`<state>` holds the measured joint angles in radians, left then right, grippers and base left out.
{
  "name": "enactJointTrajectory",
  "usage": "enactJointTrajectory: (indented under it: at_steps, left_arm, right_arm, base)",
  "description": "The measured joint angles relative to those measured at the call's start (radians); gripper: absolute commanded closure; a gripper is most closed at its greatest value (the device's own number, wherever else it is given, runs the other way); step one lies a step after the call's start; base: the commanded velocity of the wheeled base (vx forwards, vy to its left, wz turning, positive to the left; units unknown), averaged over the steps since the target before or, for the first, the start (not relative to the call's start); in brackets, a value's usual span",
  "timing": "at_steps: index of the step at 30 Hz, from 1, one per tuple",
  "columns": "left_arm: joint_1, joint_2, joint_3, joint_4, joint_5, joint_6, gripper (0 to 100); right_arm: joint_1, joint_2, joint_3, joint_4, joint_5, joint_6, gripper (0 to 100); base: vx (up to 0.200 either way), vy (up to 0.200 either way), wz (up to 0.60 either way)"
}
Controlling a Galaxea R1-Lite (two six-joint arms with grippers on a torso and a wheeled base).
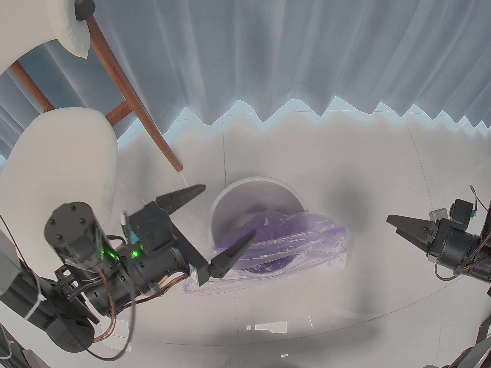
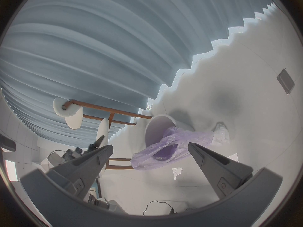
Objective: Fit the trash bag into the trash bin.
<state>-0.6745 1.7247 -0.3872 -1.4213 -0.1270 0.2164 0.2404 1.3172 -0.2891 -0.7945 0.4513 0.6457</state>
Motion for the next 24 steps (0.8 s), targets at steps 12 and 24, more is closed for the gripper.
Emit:
enactJointTrajectory:
  at_steps: [12, 24]
  left_arm:
    - [0.107, 0.235, -0.007, -0.051, -0.197, 0.103, 0]
    - [0.178, 0.415, -0.065, -0.084, -0.254, 0.130, 0]
  right_arm:
    - [0.000, 0.027, 0.014, -0.006, 0.020, 0.000, 0]
    - [-0.006, 0.087, 0.014, -0.011, 0.026, 0.001, 0]
  base:
    - [0.000, 0.000, 0.00]
    - [0.000, 0.000, 0.00]
